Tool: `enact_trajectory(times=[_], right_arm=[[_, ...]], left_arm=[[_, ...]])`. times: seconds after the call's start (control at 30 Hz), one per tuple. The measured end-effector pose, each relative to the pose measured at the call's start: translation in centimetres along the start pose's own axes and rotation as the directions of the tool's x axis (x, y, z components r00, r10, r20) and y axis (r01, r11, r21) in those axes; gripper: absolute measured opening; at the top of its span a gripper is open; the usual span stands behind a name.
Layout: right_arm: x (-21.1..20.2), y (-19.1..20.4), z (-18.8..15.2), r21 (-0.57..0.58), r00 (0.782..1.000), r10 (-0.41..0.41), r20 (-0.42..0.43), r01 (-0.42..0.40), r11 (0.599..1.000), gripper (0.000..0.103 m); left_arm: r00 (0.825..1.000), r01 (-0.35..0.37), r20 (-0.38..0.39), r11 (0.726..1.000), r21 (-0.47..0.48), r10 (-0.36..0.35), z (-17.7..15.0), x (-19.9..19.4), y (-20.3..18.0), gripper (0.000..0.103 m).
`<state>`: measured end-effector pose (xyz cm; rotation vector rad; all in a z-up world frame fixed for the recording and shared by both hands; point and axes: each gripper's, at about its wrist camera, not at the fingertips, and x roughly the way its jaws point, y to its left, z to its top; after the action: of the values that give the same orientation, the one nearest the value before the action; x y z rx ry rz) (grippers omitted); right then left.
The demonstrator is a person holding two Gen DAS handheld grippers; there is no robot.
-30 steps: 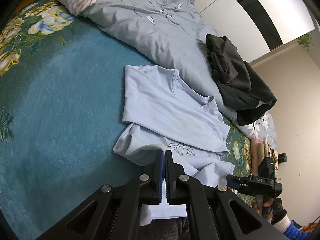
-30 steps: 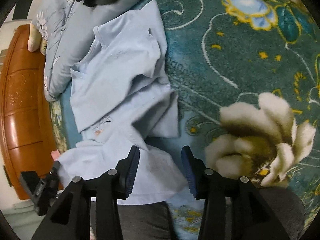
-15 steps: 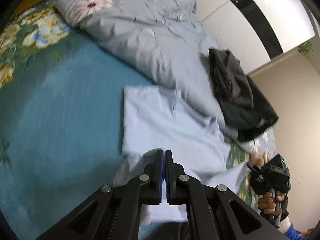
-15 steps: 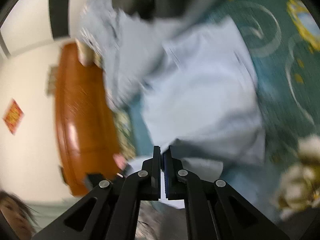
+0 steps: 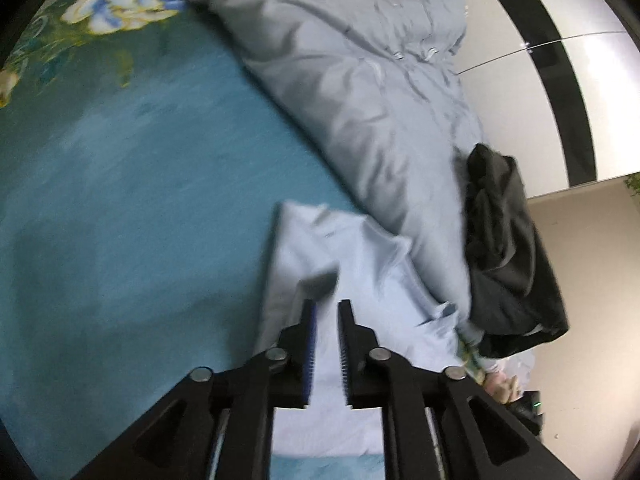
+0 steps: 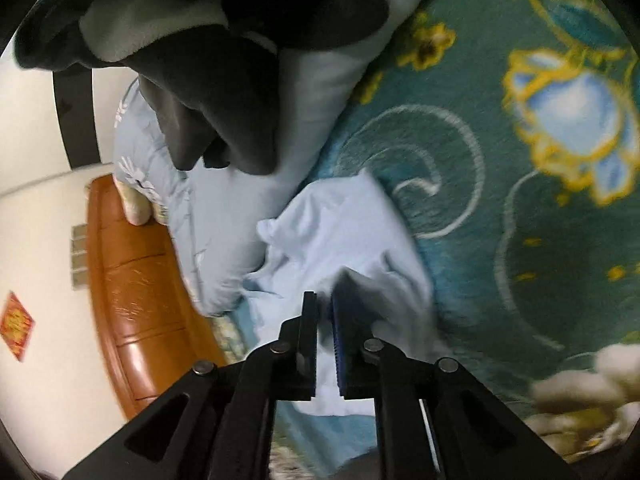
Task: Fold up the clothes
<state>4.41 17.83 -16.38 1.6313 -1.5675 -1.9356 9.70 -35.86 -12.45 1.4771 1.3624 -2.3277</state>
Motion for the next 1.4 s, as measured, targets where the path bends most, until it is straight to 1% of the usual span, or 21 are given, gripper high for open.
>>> enact_trajectory(times=[0.17, 0.2, 0.23, 0.27, 0.3, 0.33, 0.47, 0.6, 0.67, 0.7, 0.8, 0.87, 0.9, 0.97, 1.0, 1.03, 1.1, 1.2, 1.33, 1.4], right_arm=[[-0.7, 1.4, -0.5, -0.110, 0.998, -0.048, -0.031, 0.045, 0.993, 0.011], [-0.5, 1.8, -0.7, -0.133, 0.997, -0.061, -0.039, 0.055, 0.990, 0.017], [-0.2, 2.1, -0.9, -0.151, 0.996, -0.070, -0.046, 0.063, 0.986, 0.028], [0.2, 2.5, -1.1, -0.170, 0.996, -0.076, -0.055, 0.066, 0.983, 0.032], [0.5, 2.9, -1.3, -0.185, 0.995, -0.080, -0.061, 0.068, 0.980, 0.034], [0.9, 3.2, -1.4, -0.200, 0.994, -0.086, -0.066, 0.072, 0.977, 0.034], [2.1, 3.9, -1.4, -0.231, 0.988, -0.139, -0.068, 0.120, 0.966, 0.034], [2.0, 3.9, -0.8, -0.244, 0.981, -0.195, -0.004, 0.188, 0.951, 0.034], [1.5, 3.7, -0.3, -0.234, 0.980, -0.196, 0.022, 0.195, 0.952, 0.034], [1.6, 3.6, 0.0, -0.227, 0.982, -0.189, 0.020, 0.189, 0.955, 0.034], [2.3, 3.6, 0.1, -0.227, 0.982, -0.186, -0.026, 0.175, 0.958, 0.034], [2.7, 3.7, -0.1, -0.231, 0.984, -0.170, -0.058, 0.152, 0.961, 0.034], [2.9, 3.7, -0.2, -0.234, 0.984, -0.168, -0.064, 0.149, 0.961, 0.034], [3.0, 3.7, -0.4, -0.241, 0.983, -0.174, -0.066, 0.153, 0.958, 0.034], [3.1, 3.7, -0.4, -0.244, 0.981, -0.184, -0.069, 0.162, 0.956, 0.032], [3.1, 3.7, -0.5, -0.250, 0.979, -0.192, -0.073, 0.169, 0.953, 0.021], [3.0, 3.9, -0.6, -0.267, 0.976, -0.202, -0.080, 0.175, 0.948, 0.007], [2.2, 4.1, -0.9, -0.290, 0.979, -0.192, -0.069, 0.164, 0.943, 0.008], [1.0, 3.5, -0.7, -0.250, 0.981, -0.188, -0.044, 0.171, 0.953, 0.008], [0.6, 3.2, -0.5, -0.254, 0.976, -0.216, -0.025, 0.203, 0.946, 0.008]], left_arm=[[0.999, -0.014, -0.039, 1.000, -0.010, 0.013, -2.2, 0.6, 1.4, 0.033], [0.999, -0.018, -0.044, 1.000, -0.012, 0.017, -2.3, 0.9, 1.4, 0.033], [0.999, -0.022, -0.047, 1.000, -0.013, 0.021, -2.4, 1.2, 1.4, 0.034], [0.999, -0.024, -0.043, 1.000, -0.013, 0.023, -2.3, 1.4, 1.3, 0.035], [0.999, -0.024, -0.038, 1.000, -0.013, 0.024, -2.2, 1.7, 1.2, 0.036], [0.999, -0.019, -0.030, 1.000, -0.012, 0.019, -2.0, 1.9, 1.0, 0.038], [1.000, -0.008, -0.024, 1.000, -0.001, 0.008, -1.1, 3.1, 0.3, 0.038], [0.999, -0.020, -0.043, 1.000, 0.015, 0.020, -0.5, 4.3, -0.2, 0.038], [0.999, -0.024, -0.043, 0.999, 0.036, 0.026, -0.5, 4.4, -0.4, 0.036], [0.999, -0.026, -0.040, 0.999, 0.047, 0.028, -0.5, 4.3, -0.5, 0.036], [0.998, -0.044, -0.034, 0.996, 0.083, 0.046, -0.6, 4.2, -1.1, 0.034], [0.998, -0.046, -0.031, 0.994, 0.095, 0.049, -0.6, 4.0, -1.3, 0.025], [0.999, -0.043, -0.030, 0.994, 0.099, 0.046, -0.7, 3.9, -1.4, 0.023], [0.999, -0.036, -0.027, 0.994, 0.107, 0.039, -0.8, 3.6, -1.5, 0.009], [0.999, -0.033, -0.026, 0.993, 0.111, 0.036, -0.8, 3.4, -1.5, 0.009], [0.999, -0.030, -0.025, 0.993, 0.115, 0.033, -0.9, 3.3, -1.6, 0.009], [0.999, -0.024, -0.023, 0.992, 0.121, 0.027, -1.0, 3.0, -1.6, 0.009], [0.999, -0.029, -0.023, 0.993, 0.112, 0.032, -1.2, 3.1, -1.4, 0.009], [1.000, -0.019, -0.013, 0.996, 0.092, 0.021, -1.2, 3.2, -1.4, 0.008], [1.000, -0.008, -0.009, 0.996, 0.085, 0.009, -1.1, 3.1, -1.4, 0.008]])
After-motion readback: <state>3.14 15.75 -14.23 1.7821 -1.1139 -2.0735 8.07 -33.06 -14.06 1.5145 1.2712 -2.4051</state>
